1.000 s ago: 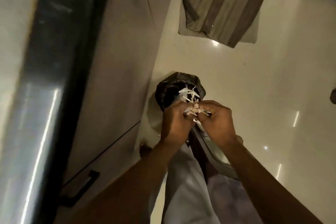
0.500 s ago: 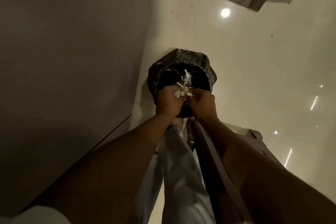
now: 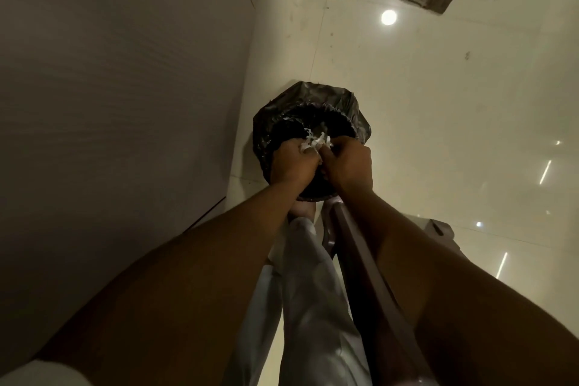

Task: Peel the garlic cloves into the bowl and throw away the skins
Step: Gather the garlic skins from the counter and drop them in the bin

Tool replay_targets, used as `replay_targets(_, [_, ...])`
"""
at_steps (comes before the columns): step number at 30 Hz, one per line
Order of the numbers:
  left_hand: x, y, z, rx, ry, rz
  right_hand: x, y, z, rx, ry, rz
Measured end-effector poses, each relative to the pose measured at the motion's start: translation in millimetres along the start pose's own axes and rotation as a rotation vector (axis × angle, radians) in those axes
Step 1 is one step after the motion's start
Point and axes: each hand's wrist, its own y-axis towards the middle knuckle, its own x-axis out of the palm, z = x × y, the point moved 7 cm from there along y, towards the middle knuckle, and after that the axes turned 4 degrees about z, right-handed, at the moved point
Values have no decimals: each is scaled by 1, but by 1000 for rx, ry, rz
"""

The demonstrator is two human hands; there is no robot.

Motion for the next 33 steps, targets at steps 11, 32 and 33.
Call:
replay_targets(11, [-18,-9,13,78,150,188,-17,-7,-11,-42,-6,15])
replay_targets(32, [-68,-101,51,-60,-150,162,-70,-85,-69,30,27,44])
replay_targets(33, [-78,-116,58,-69,-187,175,-80,-98,-77,40,43,57])
